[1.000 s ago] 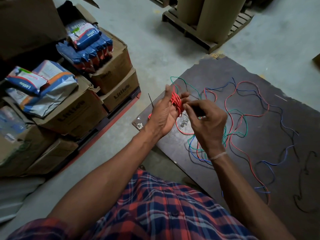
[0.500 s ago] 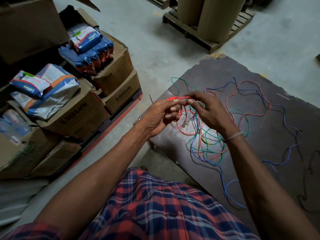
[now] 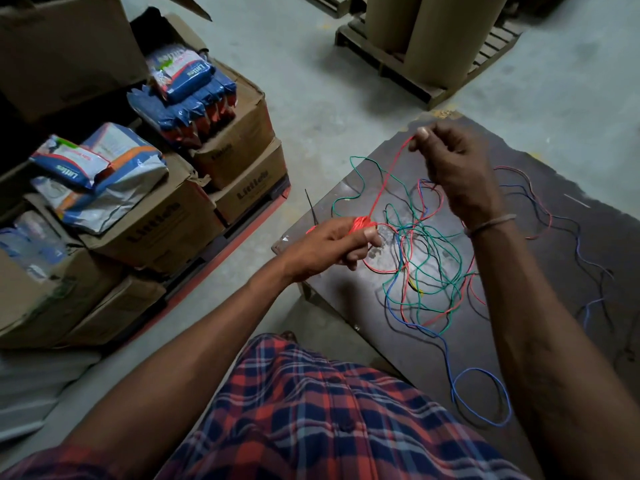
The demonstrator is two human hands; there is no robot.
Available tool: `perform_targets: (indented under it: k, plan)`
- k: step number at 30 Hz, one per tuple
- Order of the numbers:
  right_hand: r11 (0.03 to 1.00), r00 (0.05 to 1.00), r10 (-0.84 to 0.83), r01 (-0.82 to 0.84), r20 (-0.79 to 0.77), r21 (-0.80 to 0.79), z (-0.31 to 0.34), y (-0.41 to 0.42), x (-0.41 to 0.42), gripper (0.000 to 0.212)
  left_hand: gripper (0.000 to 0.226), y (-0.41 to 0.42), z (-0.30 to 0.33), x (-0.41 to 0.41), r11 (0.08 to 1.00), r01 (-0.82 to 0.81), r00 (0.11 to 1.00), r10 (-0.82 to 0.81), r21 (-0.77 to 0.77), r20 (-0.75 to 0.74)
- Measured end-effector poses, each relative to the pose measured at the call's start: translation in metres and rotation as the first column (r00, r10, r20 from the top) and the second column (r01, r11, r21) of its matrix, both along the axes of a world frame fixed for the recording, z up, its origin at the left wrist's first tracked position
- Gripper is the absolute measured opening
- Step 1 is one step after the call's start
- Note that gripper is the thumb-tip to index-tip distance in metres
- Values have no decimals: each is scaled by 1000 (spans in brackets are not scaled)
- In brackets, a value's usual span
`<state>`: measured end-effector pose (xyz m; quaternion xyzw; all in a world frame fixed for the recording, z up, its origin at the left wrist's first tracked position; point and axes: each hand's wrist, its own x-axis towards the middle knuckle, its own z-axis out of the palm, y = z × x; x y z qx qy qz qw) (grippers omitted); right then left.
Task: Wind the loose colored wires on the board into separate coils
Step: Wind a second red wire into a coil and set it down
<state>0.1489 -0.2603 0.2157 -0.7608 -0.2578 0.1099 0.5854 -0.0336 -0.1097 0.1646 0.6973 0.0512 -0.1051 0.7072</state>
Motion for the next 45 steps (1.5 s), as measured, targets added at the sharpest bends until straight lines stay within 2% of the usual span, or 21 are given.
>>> perform_targets:
  k: [2,4,6,8,10,12,14,16,19,21,23,25,27,29,32,34,37,41,45]
  plan:
    - [993,999,-39,40,18,-110,-21,2,5,27,37,-2,8,1,986,-81,996,87,-144,33]
    - [964,999,0,11,41,-266,-46,2,4,29,49,-1,15,2,959,-128,985,152,-252,77]
    - [897,989,146,-127,12,-424,-67,-1,-15,25,46,2,17,6,921,-177,974,215,-348,74]
    - [823,953,301,-276,-30,-496,-81,-3,-45,20,39,9,11,10,881,-232,958,280,-413,59]
    - [771,897,441,-355,39,-529,-90,-4,-78,13,38,17,3,14,908,-269,949,306,-320,70]
    - [738,849,510,-353,134,-575,-86,-4,-98,19,36,21,-4,15,958,-266,957,276,-108,92]
    - [698,820,533,-286,210,-656,-71,-2,-101,20,35,15,-9,15,968,-250,967,248,26,64]
    - [684,833,470,-133,293,-717,-47,-1,-102,15,40,9,-11,14,965,-222,975,221,139,20]
    - [794,881,280,11,382,-608,-21,-2,-103,8,49,2,-12,15,905,-88,994,106,416,-21]
    - [864,921,192,6,340,-504,-19,-5,-102,10,59,1,-13,15,899,8,999,9,437,-38]
    - [914,971,111,-16,211,-406,-23,-12,-94,15,69,-2,-16,18,891,79,996,-83,447,-11]
    - [952,997,39,-16,68,-307,-32,-24,-85,19,67,-5,-13,22,888,116,992,-127,445,-6]
    - [974,999,-30,34,21,-226,-41,-39,-81,21,58,-11,-10,26,889,141,986,-166,435,20]
    - [988,993,-94,85,-71,-128,-49,-54,-81,25,43,-19,-10,30,917,167,979,-198,361,50]
    - [984,970,-175,170,-166,-44,-62,-77,-87,26,39,-35,-13,34,978,206,977,-207,46,41]
    - [976,957,-214,216,-195,-11,-69,-92,-92,19,42,-47,-17,38,971,183,983,-182,-152,23]
    - [982,952,-156,177,-262,59,-74,-115,-100,14,42,-67,-22,44,915,112,990,-135,-389,-31]
    - [984,946,-87,131,-313,123,-77,-137,-107,14,44,-91,-24,50,826,72,982,-155,-559,-103]
    - [977,937,-72,135,-341,164,-76,-160,-107,17,46,-114,-27,57,771,55,967,-200,-635,-159]
